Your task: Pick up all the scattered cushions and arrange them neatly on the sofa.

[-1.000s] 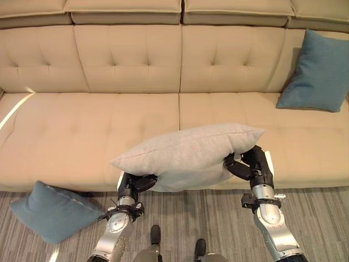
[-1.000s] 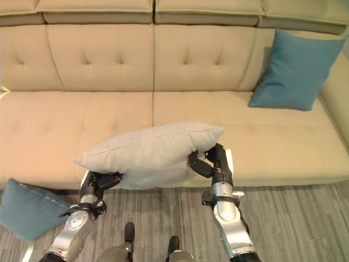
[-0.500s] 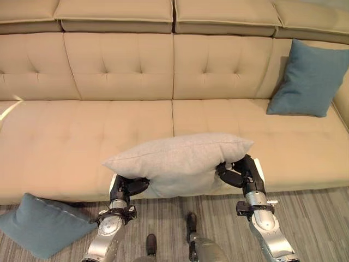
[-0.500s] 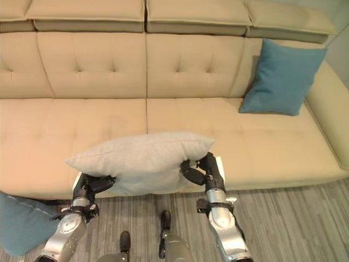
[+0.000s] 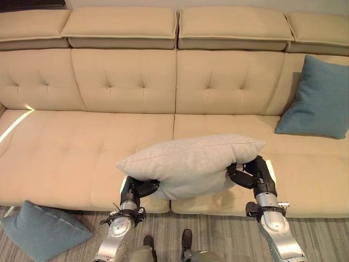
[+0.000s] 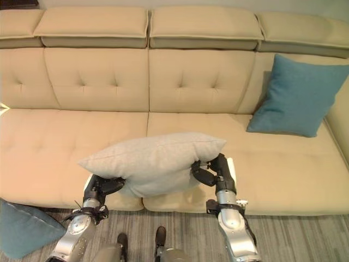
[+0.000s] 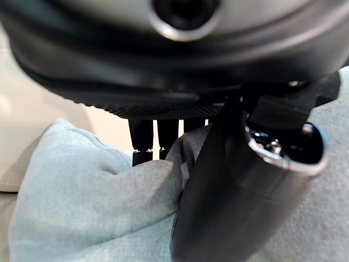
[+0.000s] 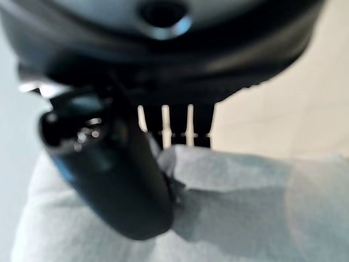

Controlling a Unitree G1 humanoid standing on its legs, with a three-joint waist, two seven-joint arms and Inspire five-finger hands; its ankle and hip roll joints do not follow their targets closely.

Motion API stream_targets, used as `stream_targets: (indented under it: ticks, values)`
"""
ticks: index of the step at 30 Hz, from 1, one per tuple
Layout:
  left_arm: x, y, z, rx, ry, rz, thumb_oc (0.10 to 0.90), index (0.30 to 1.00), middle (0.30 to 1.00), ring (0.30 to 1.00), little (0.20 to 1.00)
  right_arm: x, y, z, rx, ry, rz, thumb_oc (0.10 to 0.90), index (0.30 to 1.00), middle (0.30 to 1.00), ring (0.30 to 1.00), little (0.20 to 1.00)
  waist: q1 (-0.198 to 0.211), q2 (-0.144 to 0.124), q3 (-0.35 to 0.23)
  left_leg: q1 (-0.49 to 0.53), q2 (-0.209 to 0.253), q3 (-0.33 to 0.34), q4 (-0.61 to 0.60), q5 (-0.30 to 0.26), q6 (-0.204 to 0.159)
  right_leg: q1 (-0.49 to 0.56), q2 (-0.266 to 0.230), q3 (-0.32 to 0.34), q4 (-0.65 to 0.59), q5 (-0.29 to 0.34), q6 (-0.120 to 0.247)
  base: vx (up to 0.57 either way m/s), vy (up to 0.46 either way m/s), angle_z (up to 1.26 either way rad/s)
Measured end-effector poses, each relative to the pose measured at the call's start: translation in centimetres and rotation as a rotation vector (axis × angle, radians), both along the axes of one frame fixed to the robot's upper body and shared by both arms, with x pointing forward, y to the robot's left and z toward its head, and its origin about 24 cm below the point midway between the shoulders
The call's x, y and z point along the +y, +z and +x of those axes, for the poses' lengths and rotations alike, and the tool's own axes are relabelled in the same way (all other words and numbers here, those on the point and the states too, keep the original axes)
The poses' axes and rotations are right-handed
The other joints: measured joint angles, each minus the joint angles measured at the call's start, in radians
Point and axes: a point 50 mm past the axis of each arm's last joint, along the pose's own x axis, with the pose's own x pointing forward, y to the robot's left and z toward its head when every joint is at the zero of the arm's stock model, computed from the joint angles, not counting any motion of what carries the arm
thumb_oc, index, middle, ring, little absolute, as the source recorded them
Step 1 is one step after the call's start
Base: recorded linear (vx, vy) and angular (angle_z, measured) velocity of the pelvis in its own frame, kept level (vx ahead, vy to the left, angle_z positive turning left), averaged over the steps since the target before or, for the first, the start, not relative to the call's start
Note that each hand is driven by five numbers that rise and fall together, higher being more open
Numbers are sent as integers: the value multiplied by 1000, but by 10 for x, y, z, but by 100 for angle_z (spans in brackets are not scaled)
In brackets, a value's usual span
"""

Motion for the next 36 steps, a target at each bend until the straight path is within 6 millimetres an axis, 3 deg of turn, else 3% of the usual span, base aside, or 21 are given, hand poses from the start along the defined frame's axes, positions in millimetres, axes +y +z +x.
stream_targets:
  ticks: [1,2,4,5,7,9,12,14,15,18,19,21,22,24,29,32,36]
  values:
    - [0,0,0,-1,-1,0,400,300,300,300,300,0,0,0,0,-3,1,400,300,300,300,300,3,-2,1,-16,-12,-9,-61,6,2,1,0,4,0,-5,6,307,158,-37]
    - [1,-2,-2,18,0,6,400,300,300,300,300,0,-2,-1,11,-4,1,400,300,300,300,300,19,2,3,-18,-13,-21,-177,82,25,30,13,18,0,-13,12,253,134,-45]
    - [2,-4,-4,29,-1,9,400,300,300,300,300,-1,-6,-6,28,-8,3,400,300,300,300,300,18,5,2,13,-17,-20,-190,108,43,67,15,29,0,-35,29,282,222,-42]
    - [0,-7,-8,41,-10,5,400,300,300,300,300,-3,-8,-10,40,-8,-6,400,300,300,300,300,14,37,-12,72,-9,-22,-219,158,68,93,32,55,7,-60,41,240,236,-50]
    - [2,-7,-8,41,-10,7,400,300,300,300,300,1,-9,-9,39,-9,13,400,300,300,300,300,20,33,-13,122,-22,16,-281,194,92,74,4,96,60,-83,65,110,147,-63]
    - [3,-2,-6,24,-13,14,400,300,300,300,300,2,-7,-7,32,-4,14,400,300,300,300,300,13,34,-13,144,-44,46,-304,191,117,29,-30,110,159,-122,111,69,142,-45]
    - [10,2,-3,9,-15,40,400,300,300,300,300,7,-7,-5,34,15,18,400,300,300,300,300,20,35,-10,170,-51,52,-308,183,127,-89,-56,126,416,-178,169,43,83,-23]
    - [17,5,-1,0,-7,58,400,300,300,300,300,11,-8,-5,35,32,28,400,300,300,300,300,24,37,-7,202,-52,52,-310,165,145,-160,-75,126,520,-206,180,105,13,-3]
    - [18,6,-1,-3,-3,60,400,300,300,300,300,13,-7,-4,33,36,33,400,300,300,300,300,26,37,-7,209,-52,57,-312,163,143,-167,-83,124,514,-206,180,158,-39,-1]
    - [26,10,3,-21,28,65,400,300,300,300,300,20,-3,3,13,68,28,400,300,300,300,300,39,29,-5,233,-57,62,-336,146,137,-180,-125,80,333,-164,176,107,-34,1]
    - [27,11,3,-25,29,69,400,300,300,300,300,21,-3,2,14,69,27,400,300,300,300,300,42,13,-4,241,-71,50,-336,140,129,-161,-150,71,234,-92,179,127,-50,30]
    - [27,8,-1,-14,31,67,400,300,300,300,300,21,-6,-1,27,67,23,400,300,300,300,300,47,-4,-12,253,-82,33,-336,134,120,-113,-150,74,146,-23,173,137,-59,34]
    - [27,5,-5,1,38,61,400,300,300,300,300,21,-7,0,32,71,14,400,300,300,300,300,51,-4,-15,265,-75,27,-337,126,106,-72,-143,73,84,52,153,107,-53,17]
    - [27,3,-10,11,41,55,400,300,300,300,300,22,-7,1,32,76,14,400,300,300,300,300,56,1,-17,275,-60,25,-338,117,91,-19,-120,67,-4,89,137,69,-50,1]
    - [17,8,-5,-21,30,42,400,300,300,300,300,15,1,7,0,44,9,400,300,300,300,300,45,9,-20,271,-10,19,-337,119,62,-18,-72,52,-2,91,127,44,-52,4]
    - [4,25,16,-97,19,26,400,300,300,300,300,10,22,24,-90,-5,5,400,300,300,300,300,36,9,-22,254,0,3,-337,125,51,-27,-64,40,-2,84,116,47,-44,15]
    - [2,50,40,-189,51,46,400,300,300,300,300,16,49,46,-197,-11,21,400,300,300,300,300,26,14,-25,240,1,-14,-337,133,41,-34,-63,27,-3,86,111,24,-19,11]
